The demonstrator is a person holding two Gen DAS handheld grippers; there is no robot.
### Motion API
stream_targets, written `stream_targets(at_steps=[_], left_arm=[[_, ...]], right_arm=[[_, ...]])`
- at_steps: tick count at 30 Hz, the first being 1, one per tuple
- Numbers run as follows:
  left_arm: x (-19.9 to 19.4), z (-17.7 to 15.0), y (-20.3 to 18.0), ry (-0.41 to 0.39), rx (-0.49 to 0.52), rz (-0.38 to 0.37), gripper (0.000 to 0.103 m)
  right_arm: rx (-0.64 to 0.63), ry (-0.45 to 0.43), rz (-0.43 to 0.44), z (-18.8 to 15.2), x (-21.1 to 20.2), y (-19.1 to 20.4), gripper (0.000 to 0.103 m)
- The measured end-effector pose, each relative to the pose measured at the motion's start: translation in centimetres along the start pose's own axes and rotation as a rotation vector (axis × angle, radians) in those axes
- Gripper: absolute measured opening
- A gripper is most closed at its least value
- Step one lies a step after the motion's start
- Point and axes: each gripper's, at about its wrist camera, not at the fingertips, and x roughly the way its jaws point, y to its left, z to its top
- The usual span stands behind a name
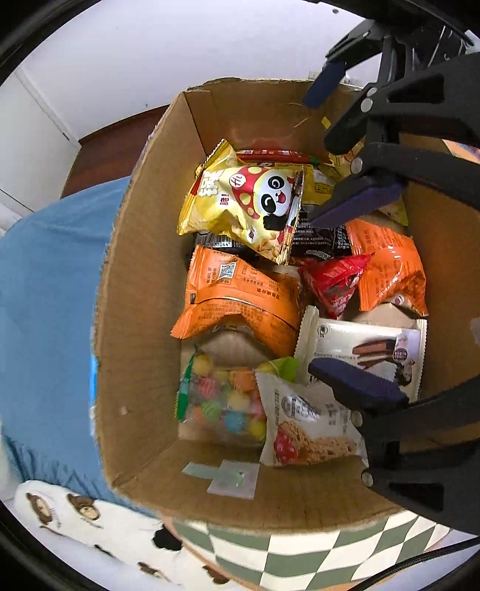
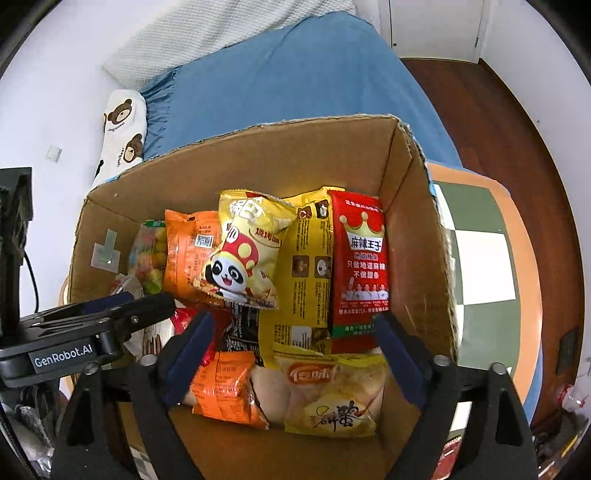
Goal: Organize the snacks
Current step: 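Carry both packets into the box and open both tools, then withdraw both tools from the box toward the last snacks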
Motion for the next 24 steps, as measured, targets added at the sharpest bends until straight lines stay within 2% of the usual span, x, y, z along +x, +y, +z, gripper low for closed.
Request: stream_targets(at_steps=[1,4,13,15,24], left_arm=[[-0.3,-0.4,-0.2,-0.014,0.009,0.021,0.088],[-1.6,-1.4,-0.4,-0.064,0.034,0.058,0.097],[-7.1,-6.9,-0.6,-0.253,0.069,0.126,0.097],[-8.1,-7.4,-0.8,-0.283,0.073,0.129,0.097],[-12.0,-13.4,-1.9,-0.423,0.089,0.147,0.097]], right_arm=[[-0.002,-0.007,-0.007,-0.2,-0.3,0.0,0.098],[-0.009,-0.032,-0.031,-1.1,-1.2,0.1,0.099],[-0.024,-0.143,-0.086,-4.4,-5.4,0.1,0.099],[-0.031,-0.172,-0.095,-5.2,-6.3,0.3,0.099],[-0.07,-0.319,-0.13,-10.4,-11.5,1.4,0.099]])
